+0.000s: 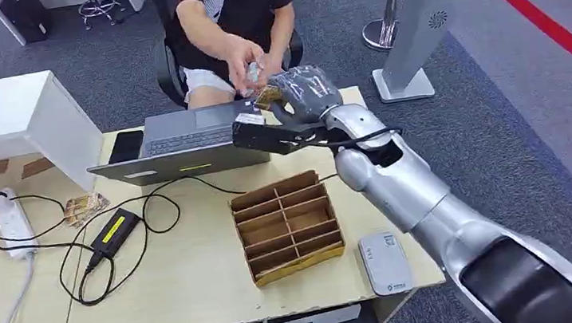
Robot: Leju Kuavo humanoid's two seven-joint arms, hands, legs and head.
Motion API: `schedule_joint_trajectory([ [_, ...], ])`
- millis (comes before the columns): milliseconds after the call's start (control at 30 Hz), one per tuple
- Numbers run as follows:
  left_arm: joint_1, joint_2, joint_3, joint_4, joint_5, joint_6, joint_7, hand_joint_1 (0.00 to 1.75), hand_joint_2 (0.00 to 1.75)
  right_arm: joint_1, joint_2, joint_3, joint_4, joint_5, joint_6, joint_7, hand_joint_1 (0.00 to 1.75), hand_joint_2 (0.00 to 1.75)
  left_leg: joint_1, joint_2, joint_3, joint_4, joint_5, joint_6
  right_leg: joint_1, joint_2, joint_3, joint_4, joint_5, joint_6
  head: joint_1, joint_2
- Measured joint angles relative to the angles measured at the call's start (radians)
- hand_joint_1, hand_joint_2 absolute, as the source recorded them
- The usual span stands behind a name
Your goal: Pass the card to the sensor for recognition and then transmit it.
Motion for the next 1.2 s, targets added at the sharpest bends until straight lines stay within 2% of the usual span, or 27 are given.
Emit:
schedule_joint_trajectory([
  [100,-0.003,-0.001,-0.005,0.0,-0.001,-0.001,0.0,0.0,1.75,-0.015,0.025,0.007,0.054,0.0,-0.002,0.001,1.75,1.75,0.0,0.0,0.0,0.0,0.0,0.0,0.0,0.0,0.0,0.0,0.0,0.0,0.0,0.0],
  [333,-0.004,-0.002,-0.006,0.0,-0.003,-0.001,0.0,0.0,1.75,-0.03,0.044,0.014,0.107,0.0,-0.014,0.0,1.75,1.75,0.0,0.0,-0.002,0.0,0.0,0.0,0.0,0.0,-0.002,0.0,0.0,0.0,0.0,0.0],
  [367,-0.004,-0.002,-0.006,0.0,-0.005,-0.001,0.002,0.0,1.75,-0.03,0.046,0.015,0.112,0.0,-0.02,-0.002,0.63,1.75,0.0,0.0,-0.002,0.0,0.0,0.0,0.0,0.0,-0.002,0.0,0.0,0.0,0.0,0.0],
  [400,-0.004,-0.002,-0.006,0.0,-0.006,-0.001,0.002,0.0,1.75,-0.031,0.048,0.015,0.117,0.0,-0.025,-0.003,0.03,1.75,0.0,0.0,-0.003,0.0,0.0,0.0,0.0,0.0,-0.003,0.0,0.0,0.0,0.0,0.0],
  [600,-0.005,-0.004,-0.007,0.0,-0.014,0.005,0.018,0.0,1.75,-0.029,0.059,0.015,0.141,-0.032,-0.04,-0.019,0.0,1.75,0.0,0.0,-0.006,0.0,-0.001,0.0,0.0,0.0,-0.006,0.0,0.0,0.0,0.0,0.0],
  [767,0.0,-0.004,-0.006,0.0,-0.009,0.019,0.02,0.0,1.75,-0.003,0.054,-0.003,0.102,-0.053,-0.095,-0.037,0.0,1.75,0.0,0.0,-0.006,0.0,-0.001,0.0,0.0,0.001,-0.007,0.0,0.0,0.0,0.0,0.0],
  [933,0.021,-0.003,-0.002,0.0,0.01,0.041,0.01,0.0,1.75,0.095,0.0,-0.022,-0.123,-0.065,-0.154,-0.074,0.0,1.75,0.0,0.0,-0.006,0.0,-0.001,0.0,0.0,0.0,-0.007,-0.001,0.0,0.0,-0.001,0.0],
  [1067,0.041,-0.002,0.011,0.0,0.024,0.06,-0.002,0.0,1.75,0.23,-0.067,-0.028,-0.367,-0.031,-0.223,-0.13,0.0,1.75,0.0,0.0,-0.006,0.0,-0.001,0.0,0.0,0.0,-0.007,-0.002,-0.001,0.0,0.0,0.0],
  [1200,0.055,0.001,0.029,0.0,0.033,0.07,-0.009,0.0,1.75,0.361,-0.128,-0.022,-0.557,0.013,-0.265,-0.169,0.0,1.75,0.0,0.0,-0.006,0.0,-0.002,0.001,0.0,0.0,-0.007,-0.002,-0.001,0.0,-0.001,0.0],
])
